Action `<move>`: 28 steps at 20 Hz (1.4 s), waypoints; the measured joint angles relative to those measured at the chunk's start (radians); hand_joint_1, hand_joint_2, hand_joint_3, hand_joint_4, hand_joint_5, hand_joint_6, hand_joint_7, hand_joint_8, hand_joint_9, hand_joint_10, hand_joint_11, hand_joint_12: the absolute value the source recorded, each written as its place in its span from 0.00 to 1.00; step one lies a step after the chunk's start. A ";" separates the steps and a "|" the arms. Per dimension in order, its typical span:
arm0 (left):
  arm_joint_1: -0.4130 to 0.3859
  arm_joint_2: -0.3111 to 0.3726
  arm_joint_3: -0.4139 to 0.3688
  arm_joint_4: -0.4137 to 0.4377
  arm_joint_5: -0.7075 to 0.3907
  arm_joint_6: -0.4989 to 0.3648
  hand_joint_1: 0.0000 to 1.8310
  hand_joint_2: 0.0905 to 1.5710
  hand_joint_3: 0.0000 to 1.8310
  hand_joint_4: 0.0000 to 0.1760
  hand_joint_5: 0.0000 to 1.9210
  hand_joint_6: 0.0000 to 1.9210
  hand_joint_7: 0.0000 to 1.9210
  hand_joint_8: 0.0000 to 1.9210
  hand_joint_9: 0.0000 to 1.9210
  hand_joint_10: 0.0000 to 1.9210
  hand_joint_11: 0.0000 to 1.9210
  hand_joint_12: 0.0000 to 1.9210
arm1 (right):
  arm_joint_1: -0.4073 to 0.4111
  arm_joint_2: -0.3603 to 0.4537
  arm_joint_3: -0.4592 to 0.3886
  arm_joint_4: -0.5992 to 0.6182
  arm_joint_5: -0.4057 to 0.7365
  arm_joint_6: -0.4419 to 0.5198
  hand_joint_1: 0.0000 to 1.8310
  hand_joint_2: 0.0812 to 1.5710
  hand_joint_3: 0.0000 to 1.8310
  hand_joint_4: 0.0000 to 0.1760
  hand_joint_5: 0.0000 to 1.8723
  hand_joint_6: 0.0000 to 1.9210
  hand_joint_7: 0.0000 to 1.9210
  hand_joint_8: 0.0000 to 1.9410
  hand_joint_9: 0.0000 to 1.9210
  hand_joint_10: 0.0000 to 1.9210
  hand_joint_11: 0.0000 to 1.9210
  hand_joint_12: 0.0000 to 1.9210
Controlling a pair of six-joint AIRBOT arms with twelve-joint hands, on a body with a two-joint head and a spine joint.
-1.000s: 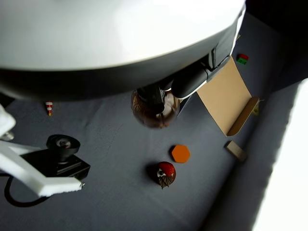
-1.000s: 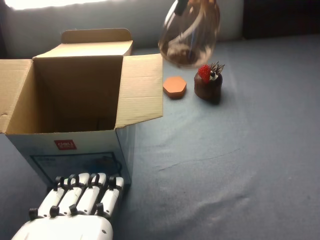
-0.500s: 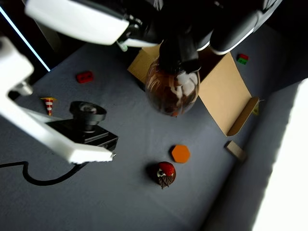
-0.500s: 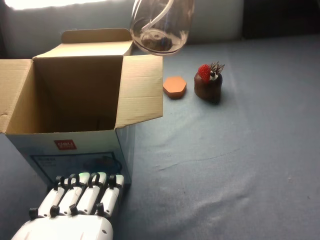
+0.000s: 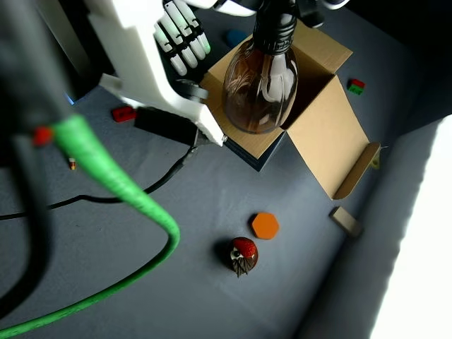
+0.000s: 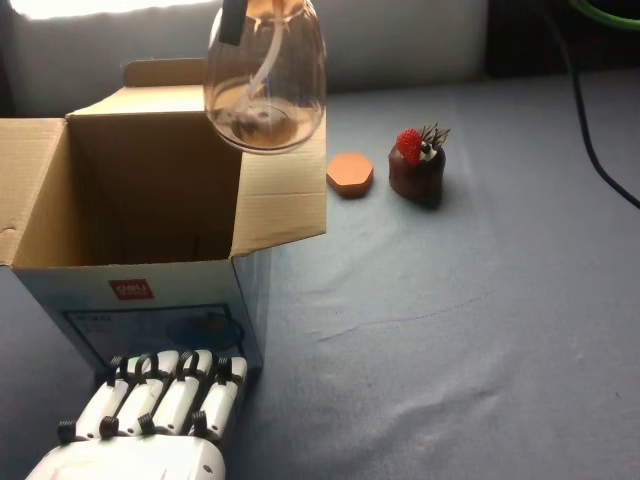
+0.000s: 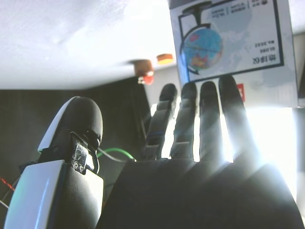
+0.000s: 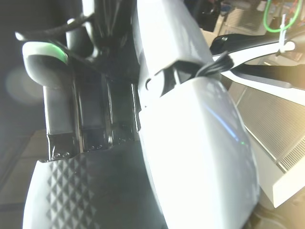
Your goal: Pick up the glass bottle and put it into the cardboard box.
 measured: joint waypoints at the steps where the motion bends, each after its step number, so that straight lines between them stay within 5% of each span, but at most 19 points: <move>1: 0.000 0.000 0.000 0.000 0.000 0.000 0.05 0.83 0.00 0.00 0.05 0.00 0.05 0.00 0.04 0.01 0.00 0.20 | -0.009 -0.006 0.006 0.017 0.016 -0.016 0.75 0.72 0.00 0.00 0.40 0.63 0.53 0.49 0.45 0.74 0.45 0.90; 4: 0.000 -0.005 0.000 0.000 -0.002 0.000 0.03 0.84 0.00 0.00 0.03 0.00 0.01 0.00 0.00 0.00 0.00 0.04 | -0.018 -0.018 0.010 0.016 0.043 -0.047 0.67 0.75 0.01 0.00 0.35 0.71 0.52 0.59 0.52 0.70 0.42 0.96; 12: 0.000 -0.005 0.000 -0.001 0.000 0.000 0.02 0.84 0.00 0.00 0.03 0.00 0.02 0.00 0.01 0.00 0.00 0.10 | -0.047 -0.018 0.010 0.051 0.097 -0.135 0.68 0.72 0.00 0.00 0.41 0.65 0.54 0.56 0.56 0.67 0.50 0.86; 19: 0.000 -0.005 0.000 -0.001 0.000 0.000 0.03 0.84 0.00 0.00 0.03 0.00 0.01 0.00 0.00 0.00 0.00 0.04 | -0.052 -0.014 0.010 0.067 0.092 -0.161 0.67 0.70 0.02 0.00 0.44 0.61 0.54 0.55 0.54 0.68 0.48 0.88; 23: 0.000 -0.014 0.002 -0.001 -0.004 0.000 0.03 0.84 0.00 0.00 0.03 0.00 0.03 0.00 0.02 0.00 0.00 0.10 | -0.055 -0.012 0.009 0.066 0.085 -0.147 0.67 0.68 0.03 0.00 0.46 0.58 0.55 0.53 0.55 0.66 0.48 0.87; 28: 0.000 -0.018 0.003 -0.001 0.000 0.000 0.03 0.84 0.00 0.00 0.03 0.00 0.03 0.00 0.02 0.00 0.00 0.13 | -0.053 -0.011 0.008 0.067 0.085 -0.135 0.67 0.57 0.25 0.00 0.45 0.63 0.55 0.57 0.54 0.68 0.48 0.88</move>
